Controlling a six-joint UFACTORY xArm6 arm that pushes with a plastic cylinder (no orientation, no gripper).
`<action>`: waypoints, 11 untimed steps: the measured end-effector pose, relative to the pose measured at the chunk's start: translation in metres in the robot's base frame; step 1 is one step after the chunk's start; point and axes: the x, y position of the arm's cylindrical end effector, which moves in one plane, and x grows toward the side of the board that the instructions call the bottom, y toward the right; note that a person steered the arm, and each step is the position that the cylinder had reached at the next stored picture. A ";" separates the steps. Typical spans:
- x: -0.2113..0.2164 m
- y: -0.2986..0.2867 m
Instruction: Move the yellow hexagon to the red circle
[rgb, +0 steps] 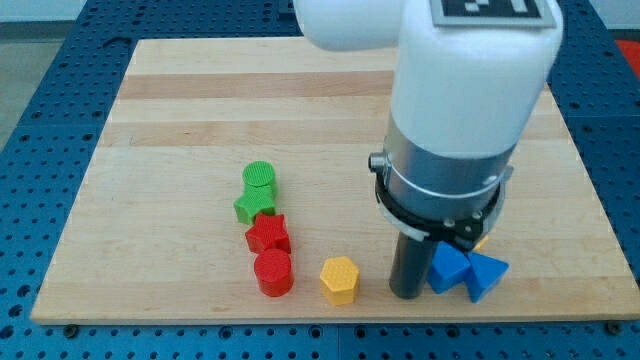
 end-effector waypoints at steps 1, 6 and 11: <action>0.013 -0.004; -0.005 -0.037; 0.012 -0.047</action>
